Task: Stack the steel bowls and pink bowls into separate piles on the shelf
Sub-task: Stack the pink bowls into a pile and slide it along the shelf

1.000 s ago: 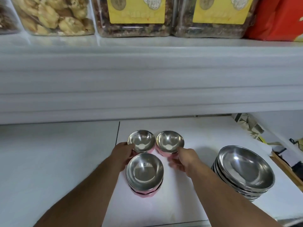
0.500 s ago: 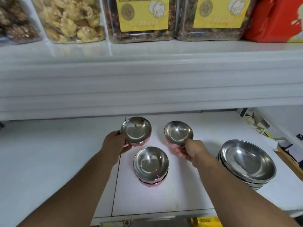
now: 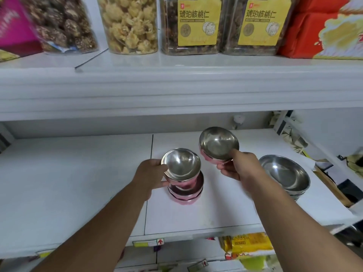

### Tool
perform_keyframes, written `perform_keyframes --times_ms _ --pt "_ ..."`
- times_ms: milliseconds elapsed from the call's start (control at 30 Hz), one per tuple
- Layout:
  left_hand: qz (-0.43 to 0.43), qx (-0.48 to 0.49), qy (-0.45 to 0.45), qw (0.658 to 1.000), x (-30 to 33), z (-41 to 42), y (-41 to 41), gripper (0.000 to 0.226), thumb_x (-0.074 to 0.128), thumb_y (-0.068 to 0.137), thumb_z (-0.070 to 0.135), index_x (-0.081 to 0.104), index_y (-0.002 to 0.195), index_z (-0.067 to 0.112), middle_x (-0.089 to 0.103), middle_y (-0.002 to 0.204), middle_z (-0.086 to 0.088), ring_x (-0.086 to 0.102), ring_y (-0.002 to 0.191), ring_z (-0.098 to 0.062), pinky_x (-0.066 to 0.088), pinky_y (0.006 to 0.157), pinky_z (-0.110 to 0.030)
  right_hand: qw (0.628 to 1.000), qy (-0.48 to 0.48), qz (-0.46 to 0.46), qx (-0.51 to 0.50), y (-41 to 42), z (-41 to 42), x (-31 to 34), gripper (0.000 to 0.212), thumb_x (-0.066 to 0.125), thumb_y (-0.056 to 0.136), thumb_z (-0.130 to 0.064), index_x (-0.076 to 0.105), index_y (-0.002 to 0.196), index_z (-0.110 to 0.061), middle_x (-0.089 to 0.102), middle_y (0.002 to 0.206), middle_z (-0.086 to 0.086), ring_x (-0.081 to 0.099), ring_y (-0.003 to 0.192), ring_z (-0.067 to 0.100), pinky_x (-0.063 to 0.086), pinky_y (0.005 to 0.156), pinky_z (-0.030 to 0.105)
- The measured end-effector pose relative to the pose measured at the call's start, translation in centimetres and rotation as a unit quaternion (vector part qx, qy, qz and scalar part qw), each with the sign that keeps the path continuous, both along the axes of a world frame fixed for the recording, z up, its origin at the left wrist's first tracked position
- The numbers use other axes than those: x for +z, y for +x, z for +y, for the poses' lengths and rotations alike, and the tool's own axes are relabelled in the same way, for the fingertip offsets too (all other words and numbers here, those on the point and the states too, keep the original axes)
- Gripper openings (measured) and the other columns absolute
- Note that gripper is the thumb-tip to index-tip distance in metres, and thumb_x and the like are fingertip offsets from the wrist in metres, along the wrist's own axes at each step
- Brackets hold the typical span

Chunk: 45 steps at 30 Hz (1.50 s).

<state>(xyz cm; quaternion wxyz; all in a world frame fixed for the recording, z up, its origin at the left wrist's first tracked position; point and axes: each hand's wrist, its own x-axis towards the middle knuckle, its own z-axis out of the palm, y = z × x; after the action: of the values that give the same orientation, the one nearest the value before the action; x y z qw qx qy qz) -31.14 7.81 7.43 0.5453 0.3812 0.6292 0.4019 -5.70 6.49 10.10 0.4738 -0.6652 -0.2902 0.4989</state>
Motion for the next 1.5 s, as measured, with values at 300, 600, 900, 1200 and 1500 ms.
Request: perform_keyframes --times_ms 300,600,900,1200,1500 --pt "0.068 -0.006 0.026 0.997 -1.0 -1.2 1.4 0.02 0.069 0.089 0.008 0.064 0.069 0.01 0.061 0.073 -0.01 0.061 0.064 -0.02 0.062 0.08 -0.047 0.997 -0.001 -0.008 0.078 -1.8 -1.8 2.0 0.028 0.05 0.094 -0.015 0.068 0.105 0.004 0.08 0.082 0.024 0.077 0.073 0.025 0.064 0.068 0.033" --pt "0.079 -0.013 0.027 0.996 -2.3 -1.5 0.4 0.017 0.054 0.1 0.024 0.068 0.094 0.016 0.067 0.096 -0.011 0.066 0.075 -0.016 0.063 0.076 -0.041 0.988 -0.052 -0.03 0.142 -4.1 -1.9 0.5 0.029 0.053 0.094 -0.017 0.064 0.111 0.003 0.08 0.082 0.024 0.08 0.09 0.034 0.066 0.082 0.042" --pt "0.048 -0.012 0.006 0.999 -3.9 -2.1 -0.8 0.024 0.048 0.097 0.016 0.072 0.096 0.014 0.066 0.106 -0.014 0.065 0.096 -0.026 0.061 0.085 -0.043 0.989 -0.068 -0.051 0.124 -4.3 -2.4 -0.8 0.032 0.061 0.1 -0.031 0.062 0.093 0.0 0.08 0.075 0.02 0.078 0.08 0.036 0.066 0.081 0.041" --pt "-0.118 -0.015 -0.018 0.993 -5.5 -2.8 -1.1 0.019 0.055 0.099 0.016 0.072 0.106 0.021 0.07 0.116 -0.002 0.064 0.111 -0.018 0.052 0.093 -0.038 0.996 -0.063 -0.054 0.046 -5.0 -4.4 -5.0 0.027 0.053 0.103 -0.022 0.065 0.116 -0.002 0.065 0.121 0.027 0.067 0.114 0.04 0.056 0.1 0.05" --pt "-0.179 -0.04 -0.052 0.982 -6.5 -3.4 -0.2 0.029 0.047 0.101 0.003 0.071 0.106 0.018 0.072 0.111 0.001 0.064 0.11 -0.015 0.046 0.103 -0.041 0.991 -0.091 0.093 0.044 -5.9 -3.7 -7.5 0.041 0.043 0.108 -0.024 0.054 0.141 -0.002 0.064 0.119 0.007 0.058 0.119 0.025 0.049 0.101 0.036"
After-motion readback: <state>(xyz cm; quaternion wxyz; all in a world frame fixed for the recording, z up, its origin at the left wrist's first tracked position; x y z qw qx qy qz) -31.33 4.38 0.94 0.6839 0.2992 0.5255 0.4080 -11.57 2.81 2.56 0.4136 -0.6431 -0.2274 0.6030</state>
